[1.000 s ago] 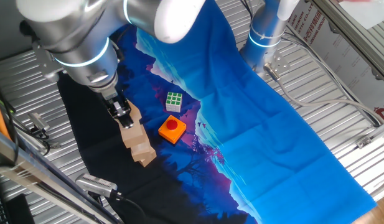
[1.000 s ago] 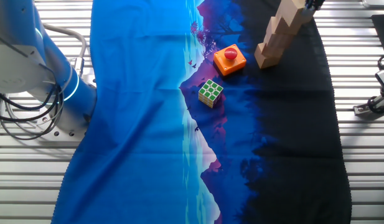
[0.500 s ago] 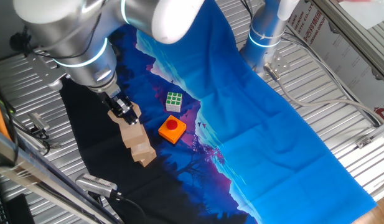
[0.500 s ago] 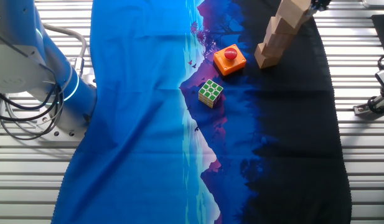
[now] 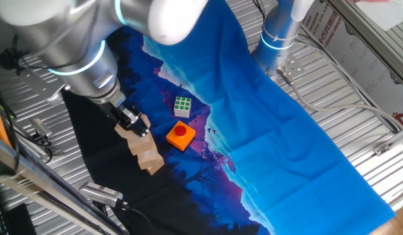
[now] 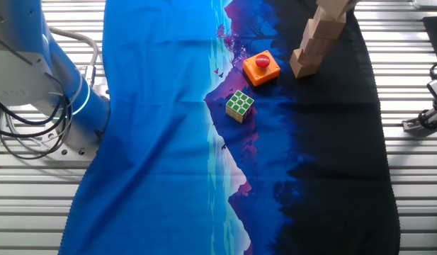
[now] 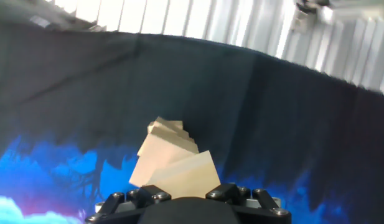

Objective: Stack the blocks in a vertical line of five

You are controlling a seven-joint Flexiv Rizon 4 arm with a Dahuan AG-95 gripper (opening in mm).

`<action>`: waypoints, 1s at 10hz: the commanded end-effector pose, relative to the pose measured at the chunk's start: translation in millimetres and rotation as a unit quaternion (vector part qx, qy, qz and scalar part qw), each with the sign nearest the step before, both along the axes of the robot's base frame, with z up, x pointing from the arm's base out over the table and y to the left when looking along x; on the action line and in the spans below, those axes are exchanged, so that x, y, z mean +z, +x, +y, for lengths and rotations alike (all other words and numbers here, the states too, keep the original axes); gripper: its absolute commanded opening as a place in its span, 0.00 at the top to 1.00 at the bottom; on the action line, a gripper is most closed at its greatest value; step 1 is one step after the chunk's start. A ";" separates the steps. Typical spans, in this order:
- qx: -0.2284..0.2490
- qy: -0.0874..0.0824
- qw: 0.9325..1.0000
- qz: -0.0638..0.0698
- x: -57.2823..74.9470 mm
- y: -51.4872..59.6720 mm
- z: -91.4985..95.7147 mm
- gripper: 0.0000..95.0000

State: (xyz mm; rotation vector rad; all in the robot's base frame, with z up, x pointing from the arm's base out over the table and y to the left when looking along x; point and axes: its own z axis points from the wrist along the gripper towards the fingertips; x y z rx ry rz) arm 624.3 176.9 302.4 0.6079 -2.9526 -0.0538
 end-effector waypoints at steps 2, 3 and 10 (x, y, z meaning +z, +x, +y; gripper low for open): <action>-0.074 -0.023 0.997 -0.005 -4.8 -3.2 -1.4 1.00; -0.074 -0.024 0.997 -0.005 -6.8 -3.1 -1.9 1.00; -0.070 -0.017 0.997 -0.009 -16.1 -3.2 -4.3 1.00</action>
